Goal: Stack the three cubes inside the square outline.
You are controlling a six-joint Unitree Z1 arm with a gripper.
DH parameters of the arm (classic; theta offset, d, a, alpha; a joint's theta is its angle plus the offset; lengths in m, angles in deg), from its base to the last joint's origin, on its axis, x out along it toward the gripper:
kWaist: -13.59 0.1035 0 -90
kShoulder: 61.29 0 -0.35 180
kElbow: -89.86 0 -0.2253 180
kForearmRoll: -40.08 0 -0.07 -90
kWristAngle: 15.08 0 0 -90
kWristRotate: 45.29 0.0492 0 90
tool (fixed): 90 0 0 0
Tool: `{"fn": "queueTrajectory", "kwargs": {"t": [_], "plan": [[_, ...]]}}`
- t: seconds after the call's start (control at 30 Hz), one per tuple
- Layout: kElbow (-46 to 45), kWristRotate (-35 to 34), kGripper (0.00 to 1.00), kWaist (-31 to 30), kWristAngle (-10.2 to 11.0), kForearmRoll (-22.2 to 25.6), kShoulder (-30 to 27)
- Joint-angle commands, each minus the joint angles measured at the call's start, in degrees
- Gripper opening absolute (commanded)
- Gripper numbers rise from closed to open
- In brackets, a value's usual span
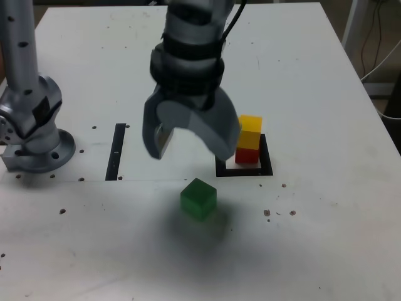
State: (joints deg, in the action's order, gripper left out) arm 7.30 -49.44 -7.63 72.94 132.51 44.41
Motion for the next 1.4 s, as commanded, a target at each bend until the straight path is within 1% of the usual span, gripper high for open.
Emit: {"fn": "queueTrajectory", "kwargs": {"t": [0.0,0.2,0.53,0.63,0.8,0.9,1.03,1.17,1.37], "plan": [[-0.02,-0.75,0.99,-1.29,-0.27,-0.42,-0.08],[-0.16,-2.13,0.99,-3.82,-0.72,-1.90,1.01],[-0.57,-1.57,0.99,-4.15,-0.21,-2.84,1.61],[-0.40,0.58,0.99,-4.51,0.52,-2.99,1.59],[-0.04,6.89,1.00,-5.64,2.10,-3.18,1.66],[-0.06,11.53,1.00,-6.19,2.36,-3.58,1.70],[-0.12,15.66,1.00,-6.44,2.39,-3.97,1.68],[-0.36,17.12,1.00,-6.46,2.57,-4.19,1.71],[-0.52,17.21,0.99,-6.46,3.08,-4.44,2.06]]}}
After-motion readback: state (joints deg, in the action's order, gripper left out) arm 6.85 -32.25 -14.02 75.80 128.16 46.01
